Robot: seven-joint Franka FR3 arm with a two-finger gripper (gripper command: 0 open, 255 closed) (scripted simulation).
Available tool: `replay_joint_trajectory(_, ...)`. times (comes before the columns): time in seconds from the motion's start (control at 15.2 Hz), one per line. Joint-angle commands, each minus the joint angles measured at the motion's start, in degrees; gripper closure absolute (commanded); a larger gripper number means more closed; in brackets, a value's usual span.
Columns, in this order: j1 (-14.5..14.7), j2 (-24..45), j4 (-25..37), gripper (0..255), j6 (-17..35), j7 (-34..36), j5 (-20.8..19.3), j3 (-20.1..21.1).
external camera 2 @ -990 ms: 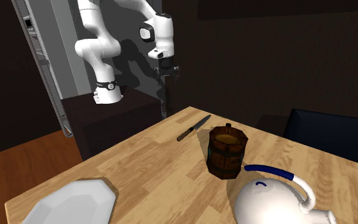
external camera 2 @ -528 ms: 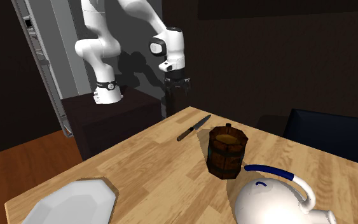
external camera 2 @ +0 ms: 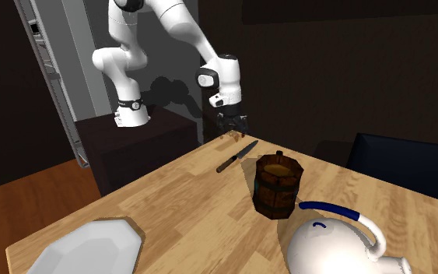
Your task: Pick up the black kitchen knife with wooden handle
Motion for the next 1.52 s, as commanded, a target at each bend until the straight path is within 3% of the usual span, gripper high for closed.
replay_joint_trajectory(0.0, 1.6, 3.9, 3.9, 0, 0.9, 3.6, -0.5, -2.1)
replay_joint_trajectory(0.2, 3.6, 9.6, 10.1, 0, 1.7, 7.8, -0.5, -4.8)
replay_joint_trajectory(0.86, 4.4, 14.9, 12.1, 0, 5.0, 7.8, -1.1, -5.8)
replay_joint_trajectory(0.92, 4.4, 14.9, 12.0, 255, 5.1, 7.8, -1.1, -5.8)
replay_joint_trajectory(1.45, 4.3, 14.8, 12.0, 255, 5.0, 7.8, -1.1, -5.8)
